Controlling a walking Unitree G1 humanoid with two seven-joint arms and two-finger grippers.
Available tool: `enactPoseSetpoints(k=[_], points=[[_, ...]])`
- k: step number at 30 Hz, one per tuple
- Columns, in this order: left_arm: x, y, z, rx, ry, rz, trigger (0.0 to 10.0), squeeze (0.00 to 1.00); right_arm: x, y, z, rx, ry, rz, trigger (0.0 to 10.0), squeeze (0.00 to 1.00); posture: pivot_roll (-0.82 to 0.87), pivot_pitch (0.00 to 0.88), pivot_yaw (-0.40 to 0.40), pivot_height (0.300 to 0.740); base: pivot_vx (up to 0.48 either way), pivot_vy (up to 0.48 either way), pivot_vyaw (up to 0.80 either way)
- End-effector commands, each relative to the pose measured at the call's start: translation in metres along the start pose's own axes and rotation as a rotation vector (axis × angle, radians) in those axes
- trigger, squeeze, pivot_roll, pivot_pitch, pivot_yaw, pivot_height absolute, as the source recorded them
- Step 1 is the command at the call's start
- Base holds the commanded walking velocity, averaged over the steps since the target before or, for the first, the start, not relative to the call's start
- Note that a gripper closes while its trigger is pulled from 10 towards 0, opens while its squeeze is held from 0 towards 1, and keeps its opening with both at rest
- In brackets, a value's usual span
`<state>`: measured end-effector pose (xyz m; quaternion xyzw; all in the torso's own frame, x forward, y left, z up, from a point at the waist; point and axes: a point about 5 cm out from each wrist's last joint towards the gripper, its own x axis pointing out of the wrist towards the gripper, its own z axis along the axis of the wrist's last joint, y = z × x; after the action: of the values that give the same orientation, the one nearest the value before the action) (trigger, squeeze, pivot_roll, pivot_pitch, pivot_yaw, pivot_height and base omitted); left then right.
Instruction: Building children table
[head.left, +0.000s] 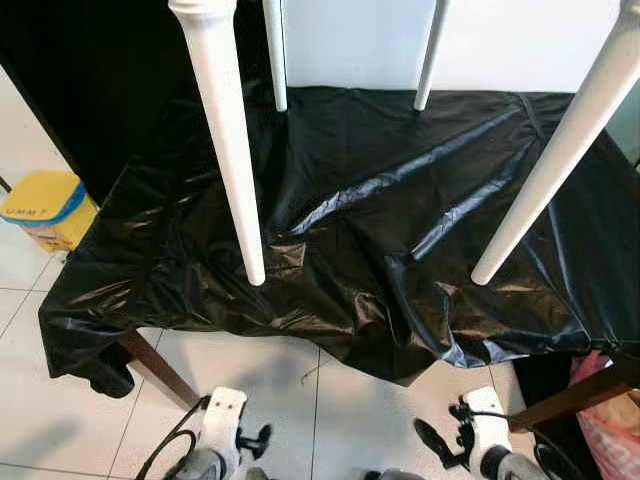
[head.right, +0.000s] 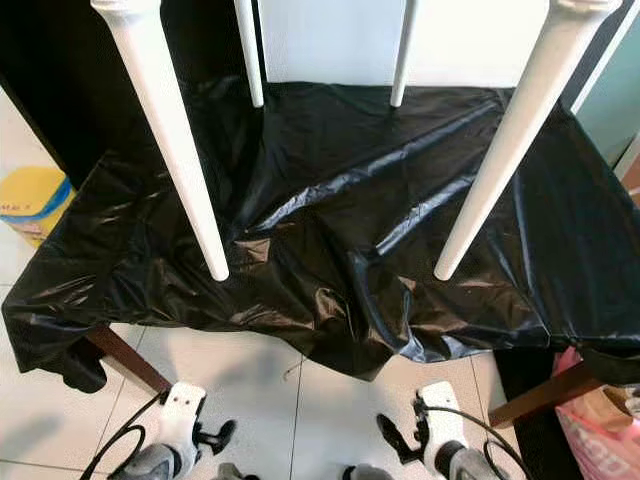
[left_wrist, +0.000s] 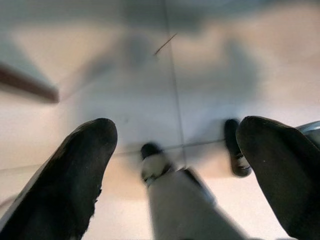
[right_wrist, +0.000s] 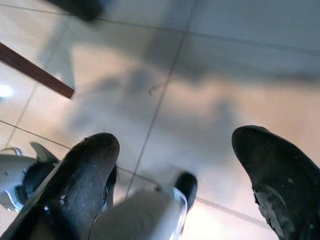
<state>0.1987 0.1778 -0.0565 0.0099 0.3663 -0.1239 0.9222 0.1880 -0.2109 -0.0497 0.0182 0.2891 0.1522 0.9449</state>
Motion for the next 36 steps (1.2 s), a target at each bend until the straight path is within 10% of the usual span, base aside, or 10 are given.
enactPoseSetpoints(k=[1,14,36], points=[[0.0,0.003,-0.015,-0.055,0.052,0.075,10.0,0.0,-0.002,-0.002,-0.016,0.055,0.072,-0.101,10.0,0.0,-0.13,0.071,0.0,0.74,0.0,0.0,0.0],[0.003,0.003,-0.036,-0.168,0.197,0.209,10.0,0.0,-0.005,-0.003,-0.045,0.193,0.271,-0.39,10.0,0.0,-0.12,0.004,0.005,0.74,0.0,0.0,0.0],[0.009,-0.035,-0.049,0.129,0.327,0.015,10.0,0.0,0.005,0.033,-0.058,0.026,0.393,-0.289,10.0,0.0,-0.16,0.0,0.052,0.74,0.0,0.0,0.0]])
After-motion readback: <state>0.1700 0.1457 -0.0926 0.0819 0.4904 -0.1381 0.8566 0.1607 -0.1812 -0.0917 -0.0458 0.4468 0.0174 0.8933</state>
